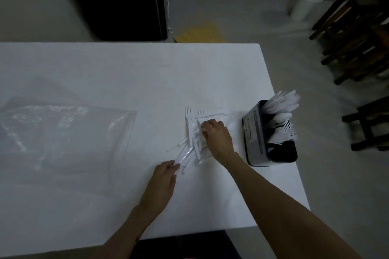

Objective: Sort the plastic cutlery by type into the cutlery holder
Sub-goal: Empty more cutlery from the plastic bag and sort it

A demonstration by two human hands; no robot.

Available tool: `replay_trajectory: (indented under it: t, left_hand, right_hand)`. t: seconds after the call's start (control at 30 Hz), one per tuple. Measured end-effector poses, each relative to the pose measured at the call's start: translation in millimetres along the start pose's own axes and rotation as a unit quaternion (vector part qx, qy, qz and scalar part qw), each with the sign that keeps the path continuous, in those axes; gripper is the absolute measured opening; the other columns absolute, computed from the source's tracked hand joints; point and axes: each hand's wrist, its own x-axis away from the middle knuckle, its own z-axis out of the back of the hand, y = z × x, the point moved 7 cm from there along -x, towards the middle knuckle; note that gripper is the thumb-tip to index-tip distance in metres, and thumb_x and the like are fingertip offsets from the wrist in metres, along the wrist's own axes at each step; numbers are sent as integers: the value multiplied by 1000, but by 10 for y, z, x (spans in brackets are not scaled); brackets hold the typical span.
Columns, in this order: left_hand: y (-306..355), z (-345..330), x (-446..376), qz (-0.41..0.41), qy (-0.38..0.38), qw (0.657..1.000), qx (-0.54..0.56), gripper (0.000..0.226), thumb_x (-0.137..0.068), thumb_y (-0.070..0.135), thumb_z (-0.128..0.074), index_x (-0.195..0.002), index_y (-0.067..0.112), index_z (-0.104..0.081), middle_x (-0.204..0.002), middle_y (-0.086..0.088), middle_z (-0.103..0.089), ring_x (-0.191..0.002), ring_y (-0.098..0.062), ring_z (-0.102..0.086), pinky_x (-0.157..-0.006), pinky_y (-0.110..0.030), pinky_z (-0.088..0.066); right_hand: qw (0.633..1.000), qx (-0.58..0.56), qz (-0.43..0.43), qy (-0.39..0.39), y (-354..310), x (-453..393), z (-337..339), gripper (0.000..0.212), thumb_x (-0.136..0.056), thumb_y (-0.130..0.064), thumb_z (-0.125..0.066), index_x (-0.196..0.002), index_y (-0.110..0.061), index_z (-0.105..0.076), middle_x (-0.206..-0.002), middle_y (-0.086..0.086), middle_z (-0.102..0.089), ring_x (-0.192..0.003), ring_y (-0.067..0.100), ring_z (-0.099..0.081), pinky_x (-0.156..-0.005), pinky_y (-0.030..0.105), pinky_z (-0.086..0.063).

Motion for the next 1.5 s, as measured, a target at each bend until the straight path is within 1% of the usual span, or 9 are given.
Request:
replay_trajectory:
  t: [0.23,0.37,0.57,0.7,0.97,1.13,1.23,1.33,1.5]
  left_hand:
    - [-125,34,106,47,-6,999,5,28,-85,3,-63,-111,13,-69,-104,-2,-60,-96,-14,-55,-83,-14,-40]
    - [-119,128,138,47,7,999,8,19,-88,3,-59,-102,11,-69,-100,2,-58,-87,-7,-57,-79,-9,-39]
    - [7,256,64,59,68,996,-1,19,-91,4,-53,-103,14,-65,-111,3,-50,-104,-10,-46,-87,-9,-33]
    - [87,280,24,61,76,995,-9,22,-90,2,-54,-103,16,-65,-114,2,-51,-106,-8,-45,-89,-7,-31]
    - [113,291,30,63,82,995,11,26,-90,1,-53,-105,19,-64,-113,6,-51,-106,-2,-43,-86,-8,-36]
    - [96,264,-5,63,82,995,15,30,-88,-4,-53,-104,18,-64,-112,7,-50,-104,-6,-45,-88,-3,-31]
    - [141,262,-27,65,88,994,27,29,-88,-5,-52,-102,17,-64,-110,7,-50,-101,-5,-44,-88,2,-28]
    - [188,231,-29,60,85,994,34,28,-88,-5,-52,-101,16,-65,-109,6,-52,-100,-5,-45,-88,2,-28]
    - [237,190,-42,52,77,995,42,27,-88,-4,-53,-100,16,-65,-109,6,-53,-100,-4,-47,-87,1,-30]
  right_hand:
    - [986,-37,163,-6,-370,535,-227,44,-67,8,-75,-108,-6,-69,-116,12,-68,-98,32,-63,-76,41,-58]
    - [983,-17,181,38,-395,689,-200,47,-73,-1,-76,-118,-13,-68,-132,9,-63,-118,35,-59,-99,49,-50]
    - [998,22,-64,-14,-208,758,-257,63,-97,-60,-29,-151,-28,-34,-162,14,-20,-146,50,-12,-114,65,-10]
    - [993,6,-27,-115,-362,710,-571,74,-95,-65,-17,-156,-27,0,-165,7,6,-147,45,15,-115,65,8]
    - [981,25,130,-144,-389,670,-556,88,-84,-70,11,-156,-27,-19,-165,4,-5,-150,38,11,-114,63,14]
    - [988,3,124,-97,-312,728,-380,59,-99,-57,-28,-147,-24,-39,-158,8,-33,-148,34,-22,-121,54,-11]
    - [1000,11,-9,26,-39,852,-185,31,-95,-35,-56,-120,-17,-60,-123,8,-62,-111,31,-59,-91,44,-49]
    - [998,18,-46,35,92,960,-203,20,-88,-28,-67,-103,-15,-64,-105,7,-64,-91,29,-59,-69,37,-52]
    - [999,-31,-12,19,183,958,-269,11,-89,-14,-66,-96,-8,-61,-107,10,-61,-100,31,-52,-71,37,-56]
